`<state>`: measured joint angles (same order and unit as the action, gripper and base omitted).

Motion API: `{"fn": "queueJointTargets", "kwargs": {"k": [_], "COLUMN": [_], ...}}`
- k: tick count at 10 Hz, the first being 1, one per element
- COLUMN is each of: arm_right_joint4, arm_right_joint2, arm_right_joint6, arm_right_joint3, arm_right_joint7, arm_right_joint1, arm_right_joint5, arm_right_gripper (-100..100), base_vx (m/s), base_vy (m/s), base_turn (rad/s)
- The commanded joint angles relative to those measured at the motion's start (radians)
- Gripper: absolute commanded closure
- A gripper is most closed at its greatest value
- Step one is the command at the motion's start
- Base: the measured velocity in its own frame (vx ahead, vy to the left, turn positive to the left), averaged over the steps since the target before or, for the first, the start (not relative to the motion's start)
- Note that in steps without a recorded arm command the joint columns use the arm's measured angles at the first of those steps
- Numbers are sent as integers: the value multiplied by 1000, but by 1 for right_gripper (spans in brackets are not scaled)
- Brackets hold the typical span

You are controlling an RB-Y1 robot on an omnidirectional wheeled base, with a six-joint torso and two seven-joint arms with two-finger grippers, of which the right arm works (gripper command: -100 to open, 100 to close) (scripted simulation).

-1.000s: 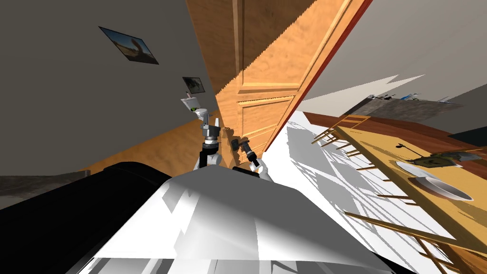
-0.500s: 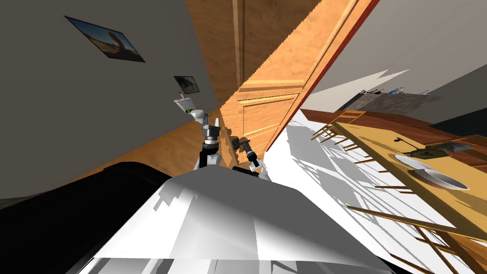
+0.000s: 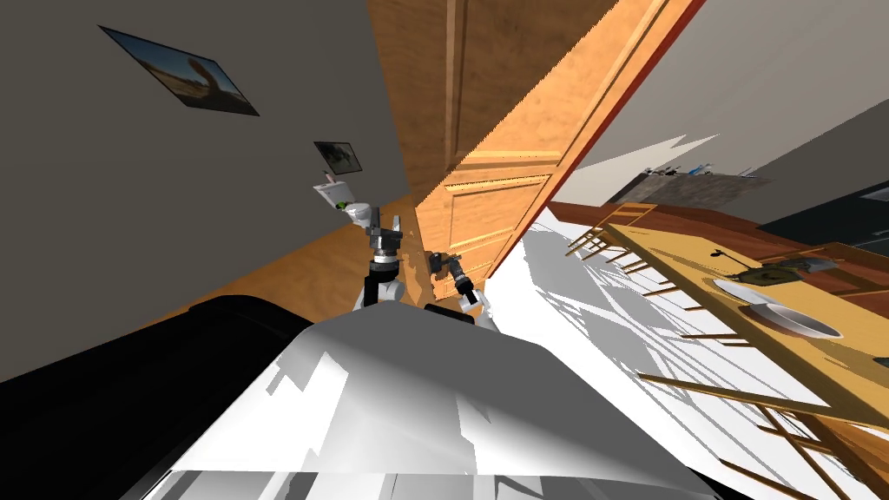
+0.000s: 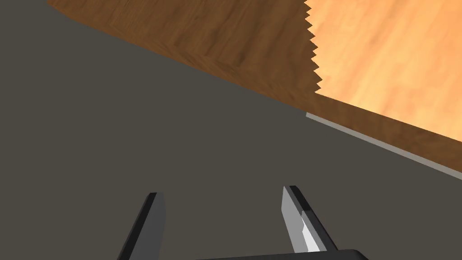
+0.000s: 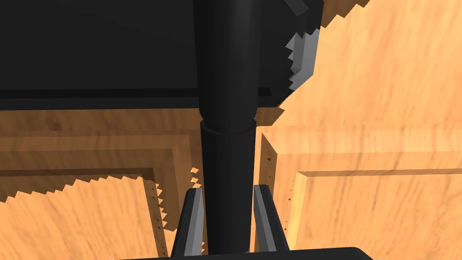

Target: Push the door open

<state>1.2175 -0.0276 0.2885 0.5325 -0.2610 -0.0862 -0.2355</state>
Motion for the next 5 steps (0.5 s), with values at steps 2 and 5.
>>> {"fn": "queueJointTargets", "kwargs": {"k": [2,5], "arm_right_joint4": [-11,-21], "arm_right_joint2": [0,16], "arm_right_joint6": [1,2], "arm_right_joint3": [-33,-70], "arm_right_joint7": [10,23], "arm_right_joint1": [-12,-16], "arm_right_joint5": [6,13], "arm_right_gripper": [100,100], "base_vx": [94,85], "base_vy": [207,186], "base_turn": [-70,-68]}}
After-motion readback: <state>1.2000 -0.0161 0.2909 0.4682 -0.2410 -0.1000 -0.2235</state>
